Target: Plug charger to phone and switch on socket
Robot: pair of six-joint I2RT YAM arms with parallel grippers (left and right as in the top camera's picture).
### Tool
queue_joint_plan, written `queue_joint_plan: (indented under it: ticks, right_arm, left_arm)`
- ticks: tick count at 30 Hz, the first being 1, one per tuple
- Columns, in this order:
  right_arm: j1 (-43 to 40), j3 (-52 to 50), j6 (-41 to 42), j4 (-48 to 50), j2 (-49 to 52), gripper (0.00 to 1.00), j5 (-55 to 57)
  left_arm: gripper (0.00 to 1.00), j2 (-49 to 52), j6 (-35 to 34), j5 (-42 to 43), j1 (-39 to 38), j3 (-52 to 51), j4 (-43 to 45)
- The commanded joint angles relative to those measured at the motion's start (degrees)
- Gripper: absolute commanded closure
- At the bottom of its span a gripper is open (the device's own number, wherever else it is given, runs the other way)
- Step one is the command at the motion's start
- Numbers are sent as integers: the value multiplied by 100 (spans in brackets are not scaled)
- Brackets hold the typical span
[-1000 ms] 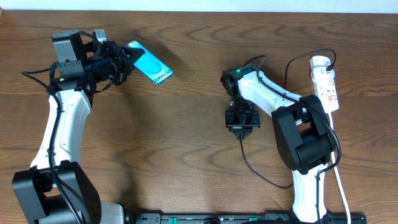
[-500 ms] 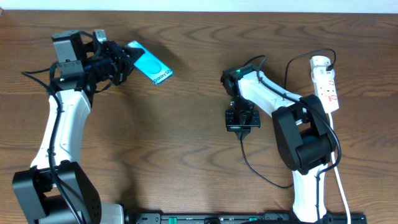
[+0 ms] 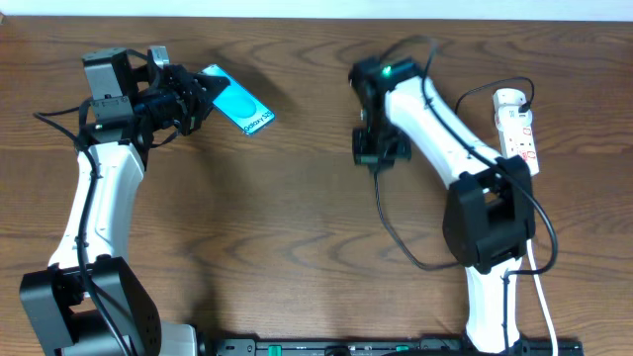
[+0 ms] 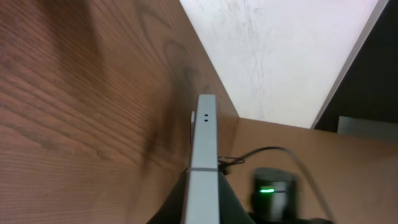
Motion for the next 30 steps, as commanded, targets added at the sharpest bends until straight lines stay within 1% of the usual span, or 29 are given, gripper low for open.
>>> queue_joint_plan:
  ticks: [1,3,5,6,8,10,14,16,18,23,24,25,26,27,30]
  right_arm:
    - [-153,1008,-212,-138,-7,99,140]
    - [-199,1523,-380,-181,-7,99,94]
    - [-232,2181,-946,-199,-7,99,-450]
    - [-240,2293,-1038,-208,-7,99,-608]
    - [-299,2712,-1510,-221,-7,99,-1635]
    - [-369,2863,-1853,-223,-7,99,-2671]
    - [-487,2879,-2573,-332,-4,99,-4640]
    - [-516,2879,-2946,-518,-4,99,-5311]
    - [-520,2879,-3307,-785,-4,99,-5670]
    - [-509,2874,-4332,-1591,-4,99,-6046]
    - [-498,2848,-4323,-1589,-4,99,-6059]
    - [-476,2848,-4330,-1589,-4,99,-6061]
    - [-455,2848,-4415,-1589,-4,99,-6105]
    - [-444,2848,-4450,-1589,-4,99,-6140]
    - [-433,2846,-4507,-1561,-4,99,-6210]
  left_arm:
    - [93,-22,162,9,0,42,20]
    - [93,-22,162,-22,0,42,20]
    - [93,-22,166,-31,7,42,22]
    - [93,-22,181,-31,7,42,24]
    - [93,-22,232,-31,15,42,24]
    - [93,-22,271,-28,15,42,22]
    - [93,-22,271,-20,15,42,22]
    - [93,-22,273,-2,15,42,24]
    - [93,-22,341,31,15,42,31]
    - [93,-20,485,280,26,42,164]
    - [93,-20,483,448,48,42,304]
    - [93,-20,446,826,116,42,647]
    - [93,-20,249,1209,219,42,1001]
    - [93,-20,68,1408,295,42,1226]
    - [93,-20,-448,1784,522,42,1816]
